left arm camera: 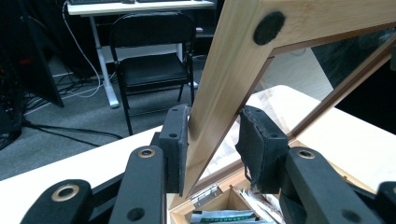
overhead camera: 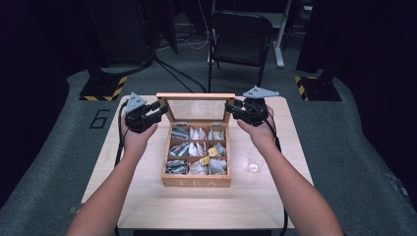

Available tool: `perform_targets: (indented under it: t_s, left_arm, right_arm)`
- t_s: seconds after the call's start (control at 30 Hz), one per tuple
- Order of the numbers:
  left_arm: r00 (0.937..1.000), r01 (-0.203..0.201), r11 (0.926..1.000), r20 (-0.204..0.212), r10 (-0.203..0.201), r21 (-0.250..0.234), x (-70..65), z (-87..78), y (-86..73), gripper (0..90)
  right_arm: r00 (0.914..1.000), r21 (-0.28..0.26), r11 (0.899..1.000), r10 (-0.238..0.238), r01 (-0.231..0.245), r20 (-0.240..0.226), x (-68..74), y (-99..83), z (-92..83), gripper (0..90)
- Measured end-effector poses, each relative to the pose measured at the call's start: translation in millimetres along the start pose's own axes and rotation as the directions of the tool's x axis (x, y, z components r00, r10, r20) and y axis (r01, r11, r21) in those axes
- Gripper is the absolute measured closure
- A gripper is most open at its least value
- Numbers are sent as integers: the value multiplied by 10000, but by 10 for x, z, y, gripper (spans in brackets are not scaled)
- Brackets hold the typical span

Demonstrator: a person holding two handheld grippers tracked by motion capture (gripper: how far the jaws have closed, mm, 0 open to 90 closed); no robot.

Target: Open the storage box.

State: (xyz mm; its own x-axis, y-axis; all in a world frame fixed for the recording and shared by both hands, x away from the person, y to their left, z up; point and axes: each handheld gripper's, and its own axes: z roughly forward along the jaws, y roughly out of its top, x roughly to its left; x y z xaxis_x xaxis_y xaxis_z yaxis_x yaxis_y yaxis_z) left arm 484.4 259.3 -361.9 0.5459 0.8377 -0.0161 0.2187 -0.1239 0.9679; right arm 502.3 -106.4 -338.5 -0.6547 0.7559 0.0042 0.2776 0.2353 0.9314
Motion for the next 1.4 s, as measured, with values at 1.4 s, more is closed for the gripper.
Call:
perform_targets:
  t_s: [1.4]
  left_arm:
    - [9999,159,9997,-30,-158,181,142,196,135,640]
  right_arm:
    - [9995,1052,9940,292,-306,147,-219,-231,475,589]
